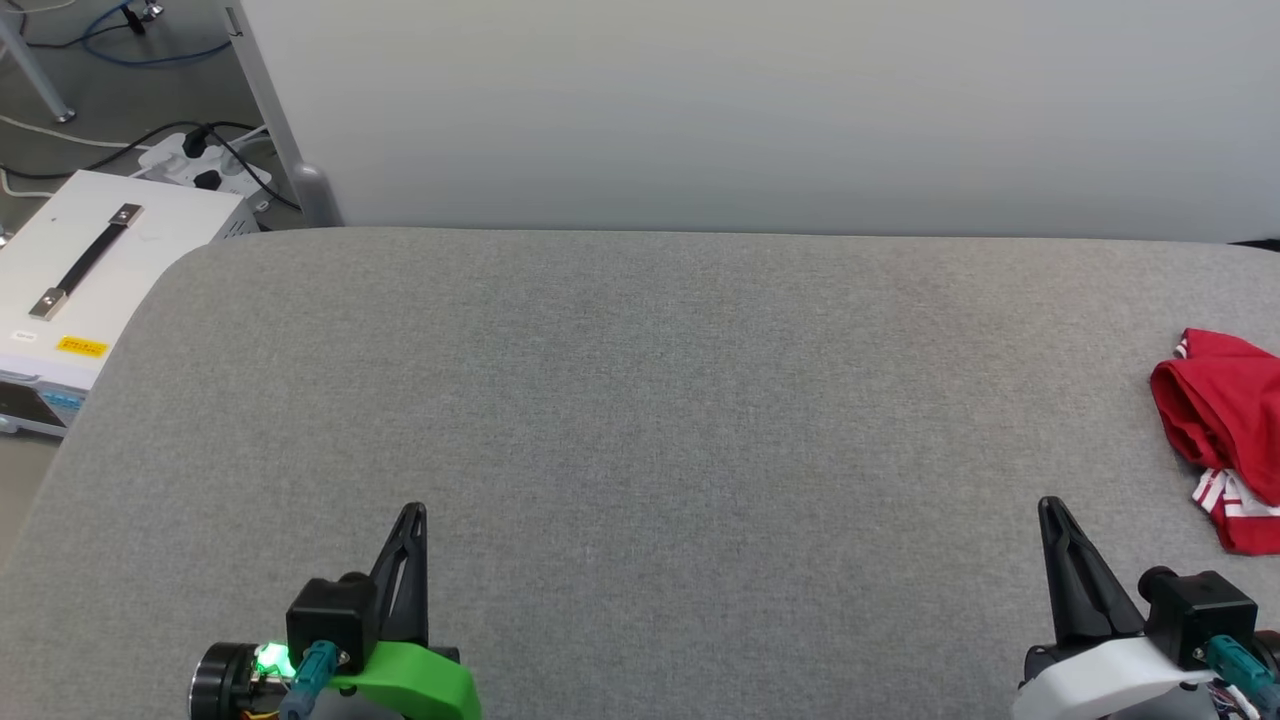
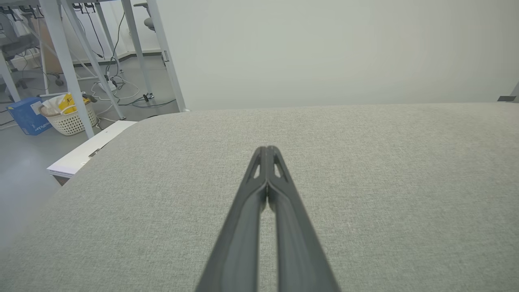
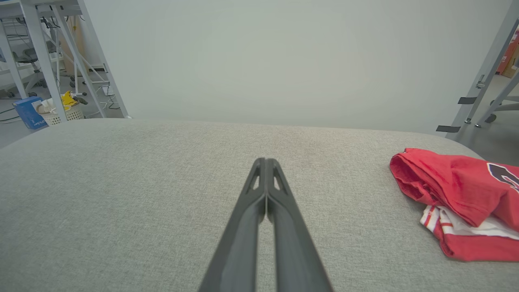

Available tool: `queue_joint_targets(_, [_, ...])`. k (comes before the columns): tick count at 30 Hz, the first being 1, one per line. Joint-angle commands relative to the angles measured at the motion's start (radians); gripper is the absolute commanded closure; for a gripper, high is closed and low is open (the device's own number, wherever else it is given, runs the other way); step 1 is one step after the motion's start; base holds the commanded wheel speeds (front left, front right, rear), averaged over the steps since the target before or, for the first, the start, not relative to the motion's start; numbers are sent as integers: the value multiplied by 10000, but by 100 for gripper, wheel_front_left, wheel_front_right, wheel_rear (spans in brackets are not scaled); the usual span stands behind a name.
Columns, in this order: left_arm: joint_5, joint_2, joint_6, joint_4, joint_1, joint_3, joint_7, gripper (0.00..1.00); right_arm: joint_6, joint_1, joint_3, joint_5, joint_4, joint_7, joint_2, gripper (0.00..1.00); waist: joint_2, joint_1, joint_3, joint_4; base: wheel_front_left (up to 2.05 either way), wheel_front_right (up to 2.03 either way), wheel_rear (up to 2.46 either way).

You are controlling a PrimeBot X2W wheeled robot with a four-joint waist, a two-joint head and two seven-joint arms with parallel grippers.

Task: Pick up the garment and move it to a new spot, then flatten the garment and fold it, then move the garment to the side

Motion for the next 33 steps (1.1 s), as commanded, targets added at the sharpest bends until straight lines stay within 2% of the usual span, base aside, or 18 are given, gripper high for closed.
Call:
queue_joint_targets(1, [98, -51, 82, -59, -225, 64, 53, 100, -3, -239, 20, -70, 24, 51, -6, 100, 0, 0, 2, -8, 0, 0, 0])
queue_joint_targets(33, [228, -89, 163, -260, -469, 273, 693, 100, -5, -635, 177, -436, 65, 694, -7, 100, 0, 0, 39, -172, 0, 0, 0])
